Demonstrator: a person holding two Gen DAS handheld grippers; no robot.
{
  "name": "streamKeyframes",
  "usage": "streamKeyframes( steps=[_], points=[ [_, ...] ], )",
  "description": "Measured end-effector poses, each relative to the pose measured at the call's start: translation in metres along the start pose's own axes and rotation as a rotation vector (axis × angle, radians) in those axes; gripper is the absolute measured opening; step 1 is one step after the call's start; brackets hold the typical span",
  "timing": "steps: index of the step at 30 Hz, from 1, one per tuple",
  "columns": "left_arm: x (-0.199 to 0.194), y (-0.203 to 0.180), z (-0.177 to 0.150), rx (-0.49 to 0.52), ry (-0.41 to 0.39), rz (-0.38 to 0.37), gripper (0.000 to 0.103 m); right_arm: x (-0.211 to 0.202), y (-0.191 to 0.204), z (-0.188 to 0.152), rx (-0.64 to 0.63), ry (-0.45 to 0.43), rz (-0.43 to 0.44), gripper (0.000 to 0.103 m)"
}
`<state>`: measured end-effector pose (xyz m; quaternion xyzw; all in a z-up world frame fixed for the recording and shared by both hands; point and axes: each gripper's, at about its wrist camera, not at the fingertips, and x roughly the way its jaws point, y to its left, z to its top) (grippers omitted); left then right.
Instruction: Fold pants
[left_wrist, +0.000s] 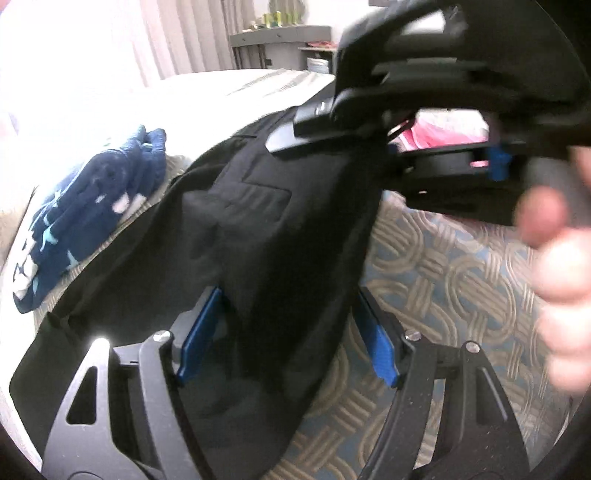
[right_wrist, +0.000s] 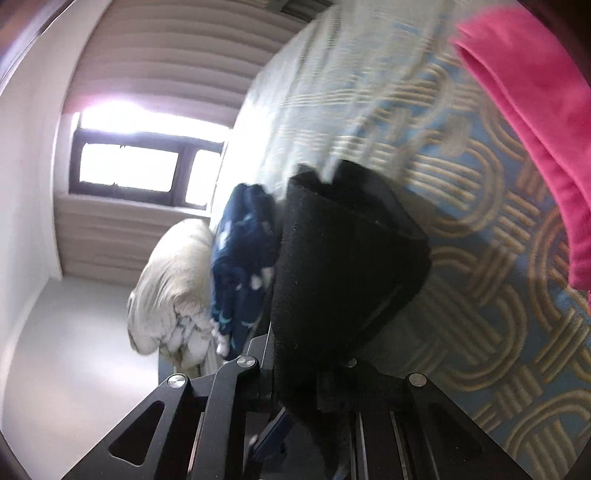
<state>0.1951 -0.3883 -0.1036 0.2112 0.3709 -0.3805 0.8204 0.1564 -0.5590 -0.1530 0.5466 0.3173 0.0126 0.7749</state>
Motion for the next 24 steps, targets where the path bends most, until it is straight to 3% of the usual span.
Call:
streamKeyframes(
  steps=[2,4,6,9,18,24],
  points=[
    [0.002,0.009,0.000,-0.071,-0.028,-0.015,0.052,-0.001,0.021,-0.003,-0.067,0.006,-0.008,0.012],
    [-0.002,0.031,0.001,-0.193,-0.046,-0.049,0.024,-0.001,0.041,-0.010,-0.142,0.013,-0.027,0.012],
    [-0.011,0.058,-0.001,-0.321,-0.083,-0.121,0.013,0.002,0.060,-0.016,-0.201,0.026,-0.040,0.012],
    [-0.029,0.083,-0.006,-0.404,-0.139,-0.175,0.011,0.011,0.089,-0.025,-0.282,0.030,-0.045,0.012],
    [-0.109,0.154,-0.049,-0.625,-0.328,-0.209,0.010,0.044,0.198,-0.084,-0.533,0.062,-0.043,0.013],
    [-0.149,0.209,-0.122,-0.804,-0.421,-0.190,0.011,0.103,0.255,-0.152,-0.686,0.188,-0.031,0.013]
  ],
)
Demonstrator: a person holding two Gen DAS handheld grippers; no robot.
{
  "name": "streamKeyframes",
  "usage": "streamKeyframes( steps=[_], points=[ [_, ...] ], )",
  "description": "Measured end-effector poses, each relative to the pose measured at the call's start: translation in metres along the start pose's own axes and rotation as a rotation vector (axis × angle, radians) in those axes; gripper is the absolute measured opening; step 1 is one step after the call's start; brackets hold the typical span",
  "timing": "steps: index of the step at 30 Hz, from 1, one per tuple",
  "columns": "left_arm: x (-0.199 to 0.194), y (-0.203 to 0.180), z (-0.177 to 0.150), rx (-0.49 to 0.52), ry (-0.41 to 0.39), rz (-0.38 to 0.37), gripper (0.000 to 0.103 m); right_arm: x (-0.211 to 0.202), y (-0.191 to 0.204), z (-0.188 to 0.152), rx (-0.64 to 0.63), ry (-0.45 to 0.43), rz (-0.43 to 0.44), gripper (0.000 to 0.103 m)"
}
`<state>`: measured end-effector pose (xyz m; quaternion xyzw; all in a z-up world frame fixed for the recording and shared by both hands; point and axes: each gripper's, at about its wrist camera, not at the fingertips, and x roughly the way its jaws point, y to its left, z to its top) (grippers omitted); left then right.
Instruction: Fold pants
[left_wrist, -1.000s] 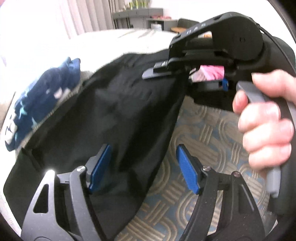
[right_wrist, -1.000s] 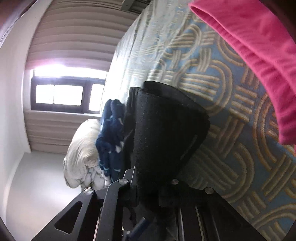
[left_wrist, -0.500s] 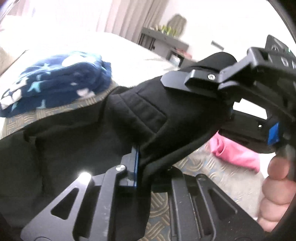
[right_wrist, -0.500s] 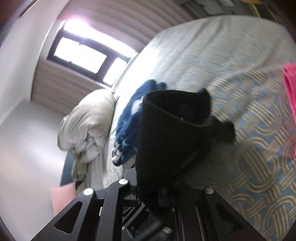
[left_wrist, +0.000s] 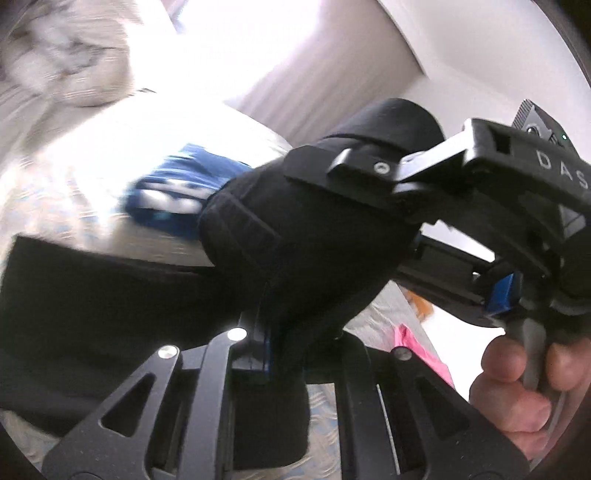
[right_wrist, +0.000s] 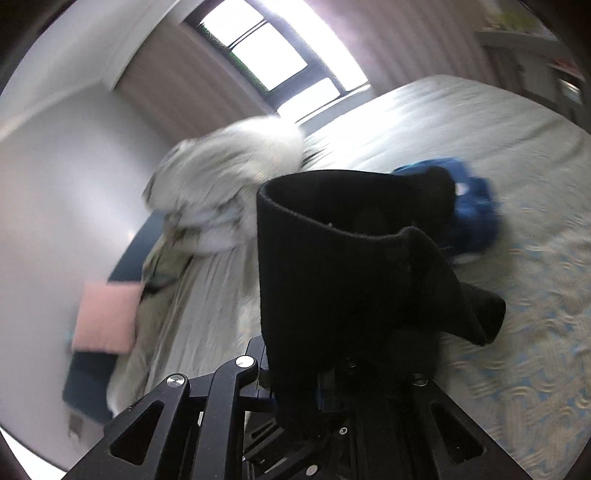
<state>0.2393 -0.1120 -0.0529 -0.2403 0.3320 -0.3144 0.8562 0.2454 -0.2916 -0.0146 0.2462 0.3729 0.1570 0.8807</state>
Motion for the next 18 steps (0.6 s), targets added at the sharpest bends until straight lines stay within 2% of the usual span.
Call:
streamKeyframes(
  steps=[2,5,6,7,9,10,12,13,15,16,18],
  points=[
    [-0.018,0.030,-0.004,-0.040,-0.019,0.029,0.011,0.031,0.028,-0.009,-0.053,0.062,0.017,0.014],
    [-0.025,0.069,-0.016,-0.089,-0.007,0.077,0.013,0.080,0.058,-0.030,-0.122,0.169,0.021,0.015],
    [-0.027,0.083,-0.022,-0.109,0.004,0.104,0.017,0.096,0.064,-0.038,-0.138,0.201,0.017,0.017],
    [-0.021,0.097,-0.026,-0.129,0.030,0.126,0.028,0.113,0.069,-0.047,-0.156,0.233,0.010,0.018],
    [-0.017,0.130,-0.037,-0.220,0.067,0.173,0.043,0.150,0.071,-0.065,-0.180,0.319,-0.008,0.028],
    [-0.018,0.144,-0.042,-0.266,0.078,0.187,0.046,0.165,0.075,-0.078,-0.185,0.372,-0.019,0.031],
    [-0.022,0.165,-0.050,-0.355,0.073,0.111,0.043,0.197,0.070,-0.092,-0.176,0.490,-0.048,0.037],
    [-0.023,0.167,-0.051,-0.353,0.078,0.085,0.044,0.203,0.070,-0.100,-0.176,0.526,-0.055,0.038],
    [-0.027,0.163,-0.050,-0.332,0.075,0.093,0.048,0.202,0.074,-0.106,-0.211,0.509,-0.048,0.038],
    [-0.030,0.162,-0.049,-0.334,0.071,0.092,0.056,0.195,0.078,-0.106,-0.221,0.497,-0.049,0.040],
    [-0.039,0.163,-0.049,-0.368,0.056,0.072,0.064,0.185,0.078,-0.099,-0.179,0.474,-0.002,0.048]
  ],
)
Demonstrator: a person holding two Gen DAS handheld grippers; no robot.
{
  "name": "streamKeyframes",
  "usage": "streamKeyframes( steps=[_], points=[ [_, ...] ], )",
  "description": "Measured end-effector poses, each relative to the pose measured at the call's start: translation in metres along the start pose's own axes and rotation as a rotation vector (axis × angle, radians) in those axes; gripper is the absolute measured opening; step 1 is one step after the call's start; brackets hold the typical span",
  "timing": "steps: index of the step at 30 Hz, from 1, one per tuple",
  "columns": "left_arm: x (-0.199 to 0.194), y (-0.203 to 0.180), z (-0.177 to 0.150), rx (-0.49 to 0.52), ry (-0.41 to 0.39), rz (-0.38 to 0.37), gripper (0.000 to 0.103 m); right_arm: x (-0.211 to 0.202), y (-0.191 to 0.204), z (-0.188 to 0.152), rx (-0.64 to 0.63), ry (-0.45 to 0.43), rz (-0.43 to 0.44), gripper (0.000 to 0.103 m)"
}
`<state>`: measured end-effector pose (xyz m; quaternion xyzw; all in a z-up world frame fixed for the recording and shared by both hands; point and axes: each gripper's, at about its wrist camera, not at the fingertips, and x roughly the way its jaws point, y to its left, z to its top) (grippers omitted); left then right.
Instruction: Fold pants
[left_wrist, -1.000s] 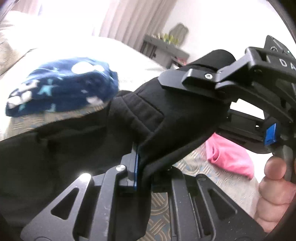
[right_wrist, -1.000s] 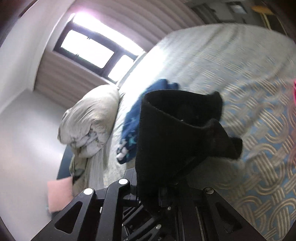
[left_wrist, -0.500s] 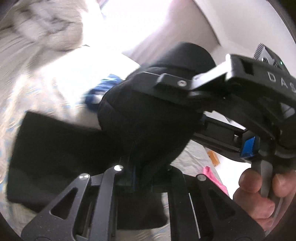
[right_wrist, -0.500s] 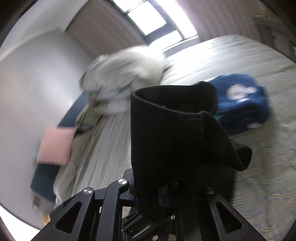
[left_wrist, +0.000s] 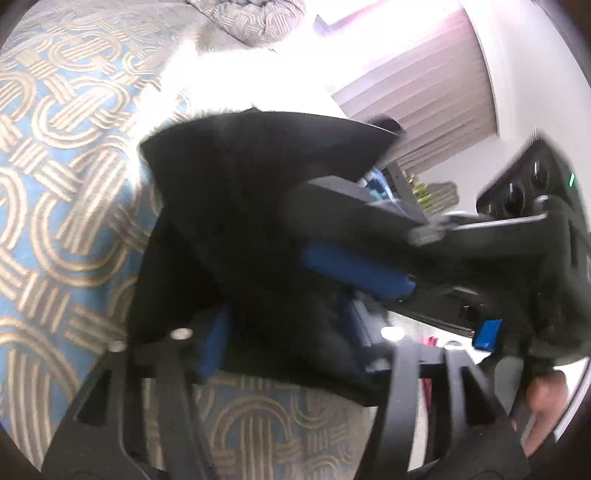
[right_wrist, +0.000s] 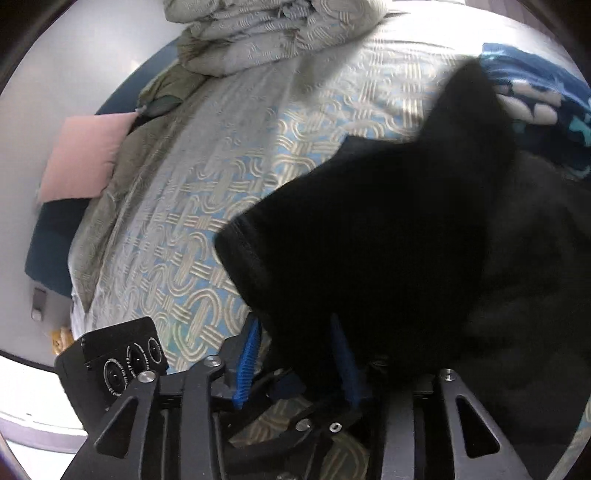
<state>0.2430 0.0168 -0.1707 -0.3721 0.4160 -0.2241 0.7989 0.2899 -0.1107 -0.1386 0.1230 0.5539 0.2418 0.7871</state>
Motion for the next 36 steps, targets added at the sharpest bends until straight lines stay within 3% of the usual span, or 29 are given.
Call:
streamKeyframes(
  steps=[4,6,8,12,15,20,24,25,26,27,28,36],
  points=[
    [-0.026,0.002,-0.005,-0.038,0.013,-0.033,0.065,-0.044,-0.015,-0.008,0.072,-0.098,0.096,0.052],
    [-0.046,0.004,-0.003,-0.015,-0.027,-0.011,0.066,-0.069,-0.028,-0.013,0.105,-0.166,0.130,0.055],
    [-0.058,0.010,0.002,-0.015,-0.059,0.025,0.067,-0.088,-0.046,-0.018,0.145,-0.233,0.116,0.063],
    [-0.076,0.027,0.012,-0.098,-0.089,0.046,0.067,-0.091,-0.081,-0.027,0.266,-0.233,0.090,0.064],
    [-0.068,0.032,0.029,-0.108,-0.091,0.086,0.068,-0.091,-0.103,-0.041,0.321,-0.236,0.090,0.064],
    [-0.035,0.047,0.047,-0.138,-0.014,0.084,0.068,-0.102,-0.112,-0.065,0.346,-0.274,0.014,0.064],
    [-0.005,0.046,0.053,-0.159,0.036,0.066,0.068,-0.113,-0.131,-0.094,0.427,-0.308,0.035,0.064],
    [-0.002,0.044,0.053,-0.152,0.031,0.061,0.065,-0.114,-0.136,-0.102,0.449,-0.318,0.034,0.064],
    [-0.002,0.040,0.051,-0.136,0.016,0.052,0.056,-0.115,-0.142,-0.110,0.477,-0.325,0.046,0.064],
    [-0.003,0.035,0.049,-0.111,0.009,0.072,0.031,-0.113,-0.146,-0.116,0.507,-0.329,0.073,0.064],
    [-0.003,0.031,0.050,-0.091,0.012,0.092,0.025,-0.117,-0.150,-0.125,0.543,-0.335,0.107,0.064],
    [-0.020,-0.006,0.050,-0.028,0.001,0.109,0.021,-0.122,-0.161,-0.163,0.692,-0.427,0.294,0.064]
  ],
)
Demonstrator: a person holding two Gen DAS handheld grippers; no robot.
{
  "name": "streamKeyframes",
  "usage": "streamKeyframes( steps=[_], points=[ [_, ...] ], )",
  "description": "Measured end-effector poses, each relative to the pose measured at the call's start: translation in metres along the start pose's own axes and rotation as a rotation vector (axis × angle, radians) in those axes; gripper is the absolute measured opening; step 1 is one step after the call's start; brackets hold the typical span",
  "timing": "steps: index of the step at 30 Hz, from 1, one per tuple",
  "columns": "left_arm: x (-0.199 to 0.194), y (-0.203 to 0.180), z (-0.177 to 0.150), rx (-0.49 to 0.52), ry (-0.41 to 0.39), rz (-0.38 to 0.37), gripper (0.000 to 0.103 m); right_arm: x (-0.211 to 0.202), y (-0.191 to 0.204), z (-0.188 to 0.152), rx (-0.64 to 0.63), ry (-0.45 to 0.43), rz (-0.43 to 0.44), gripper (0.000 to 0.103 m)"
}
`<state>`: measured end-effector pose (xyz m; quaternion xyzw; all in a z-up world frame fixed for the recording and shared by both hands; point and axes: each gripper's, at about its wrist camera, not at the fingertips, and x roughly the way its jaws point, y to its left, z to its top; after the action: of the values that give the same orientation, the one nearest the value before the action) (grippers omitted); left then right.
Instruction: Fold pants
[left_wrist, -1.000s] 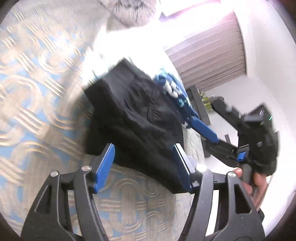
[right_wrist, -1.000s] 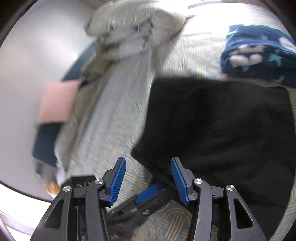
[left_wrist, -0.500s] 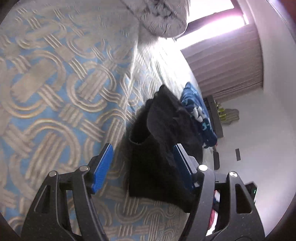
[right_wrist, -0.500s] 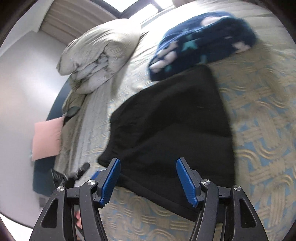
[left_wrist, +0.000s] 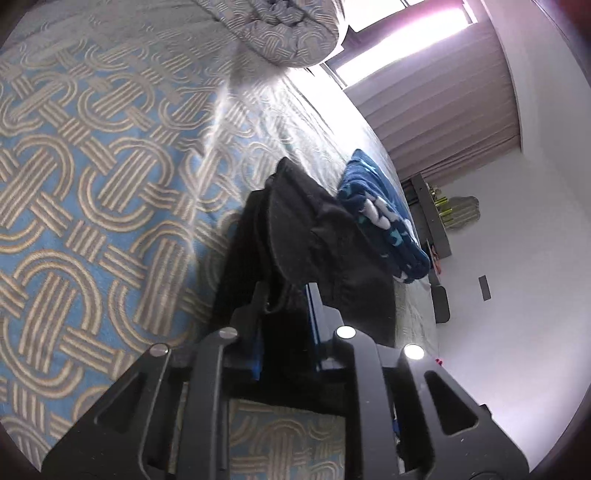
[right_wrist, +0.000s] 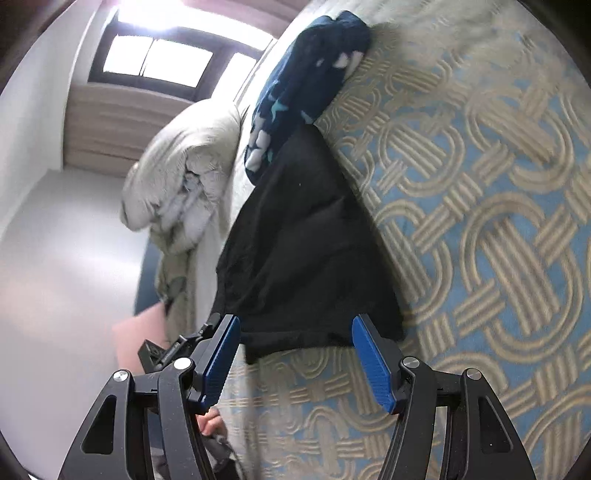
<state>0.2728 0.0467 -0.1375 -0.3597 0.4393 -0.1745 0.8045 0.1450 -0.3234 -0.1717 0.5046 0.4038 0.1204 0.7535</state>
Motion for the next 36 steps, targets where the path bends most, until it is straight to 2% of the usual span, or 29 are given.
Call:
streamKeyframes(
  steps=[2,4,9,14,17,19,20,23,28,34,36],
  points=[
    [0.000,-0.007,-0.003,0.025,0.009,0.023,0.021,0.004,-0.001,-0.007,0.033,0.020,0.057,0.064],
    [0.002,-0.009,-0.007,0.044,0.018,0.053,0.021,0.010,0.002,-0.013,0.027,0.034,0.077,0.064],
    [0.013,0.009,-0.015,-0.031,0.062,0.042,0.022,0.030,0.004,-0.014,0.036,0.052,0.079,0.064],
    [0.018,0.012,-0.022,-0.002,0.112,0.049,0.028,0.034,0.000,-0.006,0.045,0.028,0.052,0.064],
    [0.012,0.021,-0.024,-0.013,0.132,0.026,0.042,0.029,-0.005,-0.005,0.060,0.031,0.045,0.064],
    [0.003,0.030,-0.026,-0.023,0.136,0.055,0.066,0.021,-0.007,-0.005,0.054,0.027,0.036,0.064],
    [-0.001,0.037,-0.029,-0.044,0.136,0.059,0.068,0.016,-0.009,-0.006,0.051,0.018,0.031,0.064],
    [-0.007,0.047,-0.035,-0.096,0.150,-0.011,0.069,0.004,-0.017,-0.007,0.060,-0.003,0.015,0.065],
    [-0.002,0.046,-0.041,-0.132,0.183,-0.065,0.069,-0.001,-0.031,-0.005,0.111,-0.013,-0.011,0.067],
    [0.015,0.037,-0.039,-0.166,0.194,-0.080,0.070,0.005,-0.030,0.010,0.023,-0.028,-0.148,0.067],
    [0.019,0.035,-0.037,-0.165,0.180,-0.075,0.071,0.008,-0.033,0.015,0.028,-0.022,-0.136,0.067]
  ],
)
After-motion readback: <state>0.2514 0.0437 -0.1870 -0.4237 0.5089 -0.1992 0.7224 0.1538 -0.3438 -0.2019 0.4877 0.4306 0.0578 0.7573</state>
